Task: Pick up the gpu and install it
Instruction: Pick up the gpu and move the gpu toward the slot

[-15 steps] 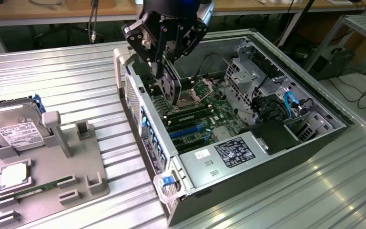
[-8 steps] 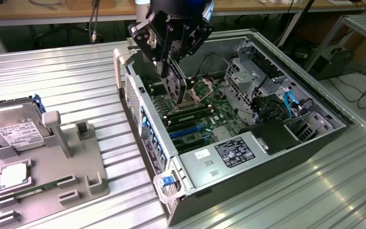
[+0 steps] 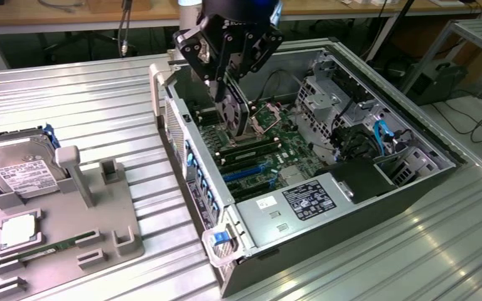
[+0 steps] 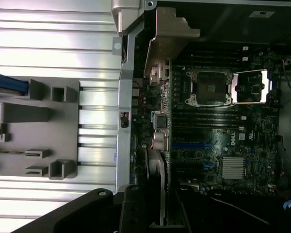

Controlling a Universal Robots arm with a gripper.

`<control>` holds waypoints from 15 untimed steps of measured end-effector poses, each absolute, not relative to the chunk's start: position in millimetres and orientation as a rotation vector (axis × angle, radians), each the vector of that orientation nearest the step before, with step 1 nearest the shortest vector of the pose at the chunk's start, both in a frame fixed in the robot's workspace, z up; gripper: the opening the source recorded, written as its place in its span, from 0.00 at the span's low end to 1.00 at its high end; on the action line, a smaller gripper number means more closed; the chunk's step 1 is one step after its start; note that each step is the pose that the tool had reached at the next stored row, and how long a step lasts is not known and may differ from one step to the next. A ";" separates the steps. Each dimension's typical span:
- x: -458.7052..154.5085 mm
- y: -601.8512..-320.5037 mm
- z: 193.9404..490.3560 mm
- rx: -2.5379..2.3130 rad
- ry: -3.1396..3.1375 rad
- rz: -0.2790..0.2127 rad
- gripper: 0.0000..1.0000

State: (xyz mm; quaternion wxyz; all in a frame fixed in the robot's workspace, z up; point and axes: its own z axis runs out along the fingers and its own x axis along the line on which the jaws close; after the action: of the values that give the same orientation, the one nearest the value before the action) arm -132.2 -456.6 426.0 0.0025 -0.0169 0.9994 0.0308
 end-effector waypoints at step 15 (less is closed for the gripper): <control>-120.9 -456.6 425.2 -0.053 3.135 0.096 0.27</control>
State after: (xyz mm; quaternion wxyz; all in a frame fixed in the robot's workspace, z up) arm -120.9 -456.6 425.2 0.0024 -0.0169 0.9994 0.0307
